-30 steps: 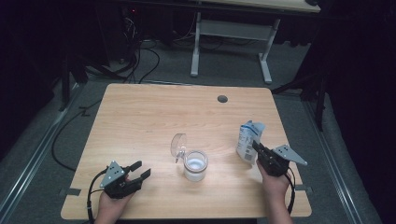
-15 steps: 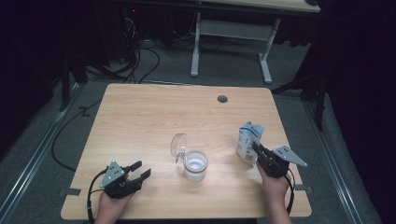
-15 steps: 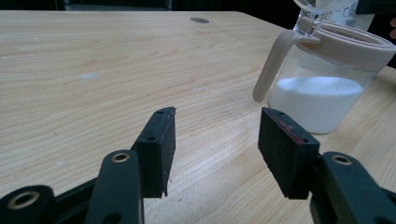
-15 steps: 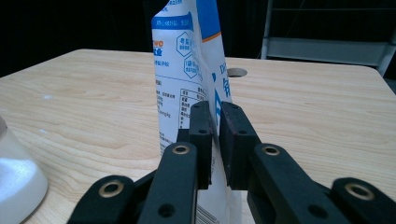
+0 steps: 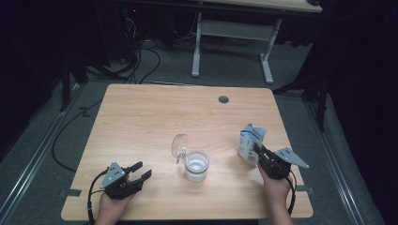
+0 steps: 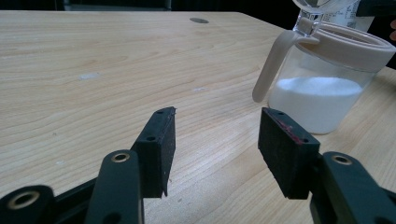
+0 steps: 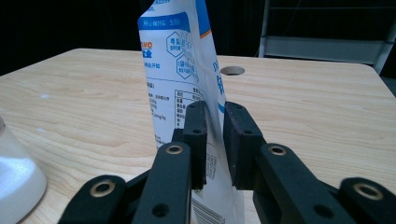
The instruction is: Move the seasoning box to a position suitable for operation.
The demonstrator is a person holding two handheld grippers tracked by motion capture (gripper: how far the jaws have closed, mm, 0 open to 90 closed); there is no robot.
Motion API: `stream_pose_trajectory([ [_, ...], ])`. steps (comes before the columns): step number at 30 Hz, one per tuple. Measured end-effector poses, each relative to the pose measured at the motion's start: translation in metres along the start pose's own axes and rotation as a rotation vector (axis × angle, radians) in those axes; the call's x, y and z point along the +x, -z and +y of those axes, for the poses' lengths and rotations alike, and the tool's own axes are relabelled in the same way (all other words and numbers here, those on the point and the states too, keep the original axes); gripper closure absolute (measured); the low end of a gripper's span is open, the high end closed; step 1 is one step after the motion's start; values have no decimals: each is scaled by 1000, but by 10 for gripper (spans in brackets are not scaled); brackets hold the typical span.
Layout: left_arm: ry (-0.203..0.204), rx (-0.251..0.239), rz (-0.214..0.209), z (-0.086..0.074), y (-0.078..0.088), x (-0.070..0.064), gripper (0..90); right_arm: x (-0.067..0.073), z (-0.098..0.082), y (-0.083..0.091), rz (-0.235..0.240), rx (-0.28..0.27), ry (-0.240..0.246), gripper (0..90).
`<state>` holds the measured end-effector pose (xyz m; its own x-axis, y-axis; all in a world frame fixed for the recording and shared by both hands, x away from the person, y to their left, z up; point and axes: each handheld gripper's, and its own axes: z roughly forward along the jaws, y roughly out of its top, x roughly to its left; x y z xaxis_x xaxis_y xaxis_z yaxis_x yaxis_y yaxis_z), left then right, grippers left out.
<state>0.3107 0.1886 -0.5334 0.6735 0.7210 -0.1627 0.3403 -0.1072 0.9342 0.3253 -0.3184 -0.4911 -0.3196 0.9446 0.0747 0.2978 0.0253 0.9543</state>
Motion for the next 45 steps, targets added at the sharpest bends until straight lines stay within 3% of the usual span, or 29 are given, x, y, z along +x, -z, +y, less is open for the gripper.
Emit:
stream_pose_trajectory([
  [14, -9, 2, 1, 0, 0, -1, 470, 0, -1, -1, -3, 4, -23, 649],
  [18, -9, 0, 1, 0, 0, -1, 470, 1, -1, -2, -3, 13, -16, 643],
  [23, -10, 0, 1, 0, 0, -1, 470, 3, -1, -3, -1, 10, -3, 700],
  [34, -13, 2, 1, 0, 0, -1, 470, 4, -2, -5, 15, 20, -5, 655],
  [45, -13, 1, 2, 0, 0, -1, 470, 5, -1, -6, 5, 24, -11, 545],
])
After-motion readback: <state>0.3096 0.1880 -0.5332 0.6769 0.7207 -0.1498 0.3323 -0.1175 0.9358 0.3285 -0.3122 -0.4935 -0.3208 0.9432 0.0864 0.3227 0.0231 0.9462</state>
